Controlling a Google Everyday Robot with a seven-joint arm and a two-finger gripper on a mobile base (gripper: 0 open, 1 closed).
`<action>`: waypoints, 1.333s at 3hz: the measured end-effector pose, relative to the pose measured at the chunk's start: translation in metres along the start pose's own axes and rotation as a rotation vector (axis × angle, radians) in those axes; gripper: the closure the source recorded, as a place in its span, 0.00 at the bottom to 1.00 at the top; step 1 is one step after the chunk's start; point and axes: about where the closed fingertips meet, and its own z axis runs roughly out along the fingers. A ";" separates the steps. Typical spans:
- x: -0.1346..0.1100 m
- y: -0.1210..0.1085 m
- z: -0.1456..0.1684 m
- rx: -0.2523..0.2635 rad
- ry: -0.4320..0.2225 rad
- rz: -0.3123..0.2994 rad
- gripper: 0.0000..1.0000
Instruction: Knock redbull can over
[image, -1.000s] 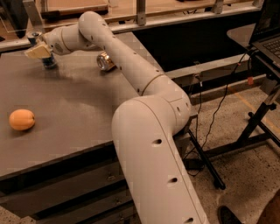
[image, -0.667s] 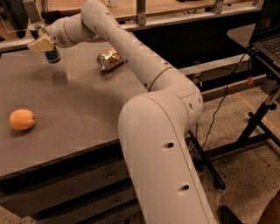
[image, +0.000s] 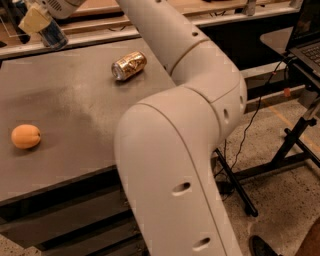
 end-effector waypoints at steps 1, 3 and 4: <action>-0.013 0.021 -0.018 -0.041 0.121 -0.059 1.00; 0.018 0.079 -0.038 -0.277 0.342 -0.255 1.00; 0.025 0.093 -0.039 -0.349 0.388 -0.345 1.00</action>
Offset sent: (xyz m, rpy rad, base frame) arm -0.1037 -0.0816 -0.0053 -0.6597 0.0883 0.4335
